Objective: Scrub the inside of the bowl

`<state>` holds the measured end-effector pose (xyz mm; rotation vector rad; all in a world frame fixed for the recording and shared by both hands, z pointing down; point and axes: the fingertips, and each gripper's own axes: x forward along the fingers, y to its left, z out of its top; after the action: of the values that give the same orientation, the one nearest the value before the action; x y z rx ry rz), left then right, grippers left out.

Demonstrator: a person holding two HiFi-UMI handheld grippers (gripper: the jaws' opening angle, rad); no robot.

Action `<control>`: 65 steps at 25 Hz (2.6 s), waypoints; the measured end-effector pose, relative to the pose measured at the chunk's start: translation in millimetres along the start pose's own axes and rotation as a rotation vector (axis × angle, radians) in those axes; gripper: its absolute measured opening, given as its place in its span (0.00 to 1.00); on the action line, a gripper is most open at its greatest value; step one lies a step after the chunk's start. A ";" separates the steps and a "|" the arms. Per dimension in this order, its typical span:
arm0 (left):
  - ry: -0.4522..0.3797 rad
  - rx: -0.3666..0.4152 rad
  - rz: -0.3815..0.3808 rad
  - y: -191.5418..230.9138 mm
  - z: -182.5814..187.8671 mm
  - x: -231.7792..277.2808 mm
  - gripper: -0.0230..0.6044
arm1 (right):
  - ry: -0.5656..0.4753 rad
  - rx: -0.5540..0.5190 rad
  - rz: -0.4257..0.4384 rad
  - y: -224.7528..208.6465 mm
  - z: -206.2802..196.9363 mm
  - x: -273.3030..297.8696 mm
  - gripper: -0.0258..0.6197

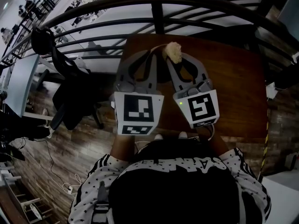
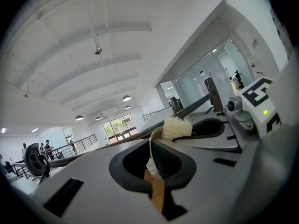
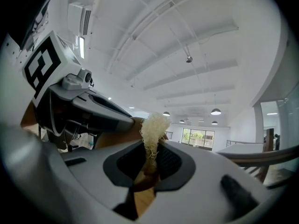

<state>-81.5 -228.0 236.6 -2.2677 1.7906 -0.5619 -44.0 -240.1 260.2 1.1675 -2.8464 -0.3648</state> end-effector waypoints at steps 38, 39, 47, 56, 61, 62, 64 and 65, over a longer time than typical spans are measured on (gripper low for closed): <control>-0.050 -0.001 0.010 -5.3 18.1 -9.3 0.08 | -0.063 0.145 0.101 31.8 6.2 -12.4 0.14; -0.050 0.000 0.008 -6.3 18.1 -9.1 0.08 | -0.067 0.147 0.104 31.8 7.0 -12.3 0.14; -0.045 0.000 -0.008 -11.2 16.7 -9.3 0.08 | -0.059 0.140 0.098 25.4 5.9 -10.7 0.14; -0.043 -0.025 -0.014 -8.5 12.3 -9.4 0.08 | -0.068 0.141 0.054 13.9 2.7 -11.0 0.14; -0.040 -0.041 -0.012 -5.8 9.5 -10.1 0.08 | -0.058 0.147 0.035 5.5 -1.0 -11.9 0.14; -0.040 -0.041 -0.007 -5.4 9.2 -10.1 0.08 | -0.059 0.151 0.035 5.3 -0.5 -12.4 0.14; -0.038 -0.035 0.009 -3.8 8.3 -10.5 0.08 | -0.072 0.157 0.057 7.4 1.7 -15.1 0.14; -0.038 -0.034 0.016 -2.2 7.9 -10.9 0.08 | -0.091 0.161 0.086 10.3 5.0 -17.4 0.14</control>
<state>-78.5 -217.5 228.4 -2.2685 1.8126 -0.4862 -39.2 -219.9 258.7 1.0731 -3.0426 -0.1923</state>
